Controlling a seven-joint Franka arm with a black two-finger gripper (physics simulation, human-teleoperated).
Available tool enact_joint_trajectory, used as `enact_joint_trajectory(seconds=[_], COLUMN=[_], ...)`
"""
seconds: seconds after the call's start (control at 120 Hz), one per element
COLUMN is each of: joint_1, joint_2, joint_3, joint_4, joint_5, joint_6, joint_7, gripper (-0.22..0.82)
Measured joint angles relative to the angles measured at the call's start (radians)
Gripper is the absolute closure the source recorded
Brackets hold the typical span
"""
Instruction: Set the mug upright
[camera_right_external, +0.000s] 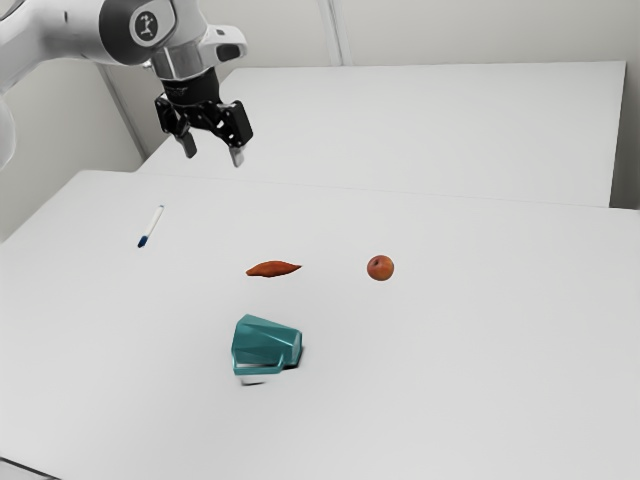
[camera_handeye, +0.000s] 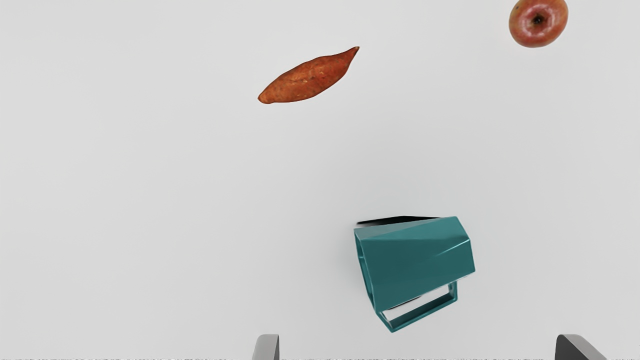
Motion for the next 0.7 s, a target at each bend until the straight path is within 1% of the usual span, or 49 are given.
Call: enact_joint_trajectory(seconds=[0.208,0.4,0.533,0.617,0.7], joint_1=[-0.008,0.01,0.04,0.079,0.116], joint_2=[0.003,-0.012,-0.093,-0.139,-0.162], joint_3=[0.008,0.009,0.008,0.007,0.008], joint_4=[-0.003,-0.031,-0.148,-0.232,-0.312], joint_5=[-0.001,-0.028,-0.089,-0.137,-0.185], joint_6=[-0.011,-0.009,0.024,0.037,0.042], joint_7=[-0.005,-0.011,-0.015,-0.019,-0.022], gripper=[0.0,0.0,0.0,0.0,0.0])
